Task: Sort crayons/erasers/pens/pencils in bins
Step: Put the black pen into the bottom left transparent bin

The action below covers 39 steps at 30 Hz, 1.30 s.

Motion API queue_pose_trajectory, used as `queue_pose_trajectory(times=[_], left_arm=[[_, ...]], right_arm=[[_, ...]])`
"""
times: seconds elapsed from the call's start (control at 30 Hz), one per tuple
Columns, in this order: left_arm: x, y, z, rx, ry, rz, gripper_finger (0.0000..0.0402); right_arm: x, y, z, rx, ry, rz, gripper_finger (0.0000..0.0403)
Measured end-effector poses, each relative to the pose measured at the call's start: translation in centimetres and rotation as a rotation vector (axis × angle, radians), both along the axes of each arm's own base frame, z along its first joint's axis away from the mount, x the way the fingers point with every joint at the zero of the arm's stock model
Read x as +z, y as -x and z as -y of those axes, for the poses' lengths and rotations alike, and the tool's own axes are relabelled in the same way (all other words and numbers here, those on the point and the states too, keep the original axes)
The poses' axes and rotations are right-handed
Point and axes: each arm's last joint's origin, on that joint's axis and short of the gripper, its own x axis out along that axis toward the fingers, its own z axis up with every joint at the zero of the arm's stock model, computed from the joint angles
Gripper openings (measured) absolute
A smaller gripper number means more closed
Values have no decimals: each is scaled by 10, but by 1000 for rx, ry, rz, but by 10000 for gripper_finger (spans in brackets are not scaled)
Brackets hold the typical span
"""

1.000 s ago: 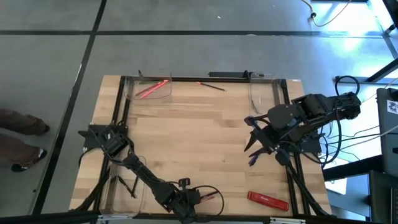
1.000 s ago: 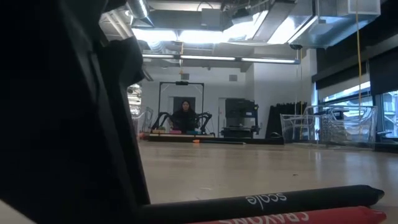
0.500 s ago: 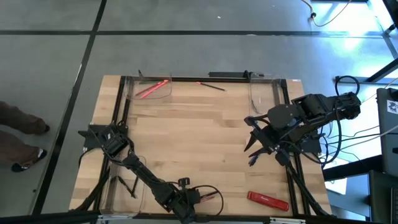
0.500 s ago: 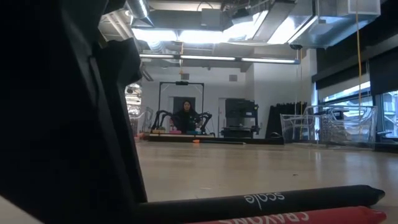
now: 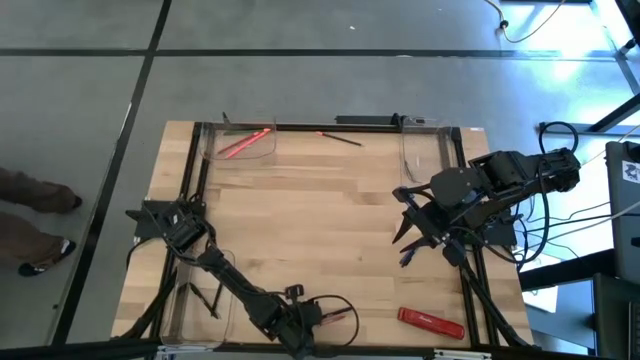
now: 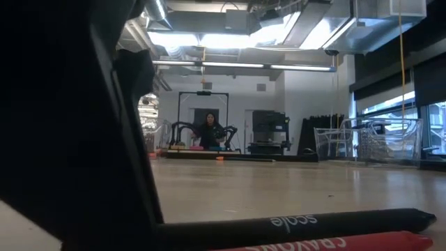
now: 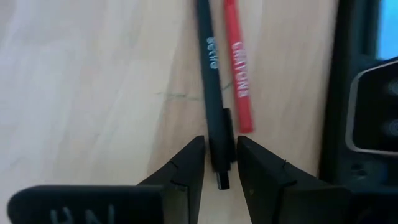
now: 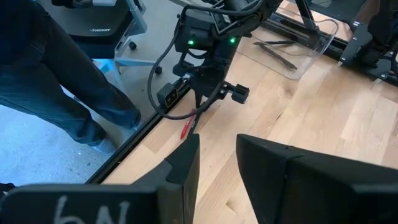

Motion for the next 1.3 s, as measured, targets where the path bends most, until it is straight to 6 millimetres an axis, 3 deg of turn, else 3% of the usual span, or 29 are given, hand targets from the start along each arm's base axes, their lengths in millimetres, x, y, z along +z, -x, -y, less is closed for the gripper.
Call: queue_pose_trajectory(times=[0.43,0.83,1.3], left_arm=[[-2,6,-8,21,-62,-78,79],[-2,6,-8,20,-65,-81,8],[4,7,-9,23,-41,-73,4]], right_arm=[[0,0,0,0,0,0,108],[0,0,0,-2,-2,-2,108],[0,0,0,-3,-3,-1,108]])
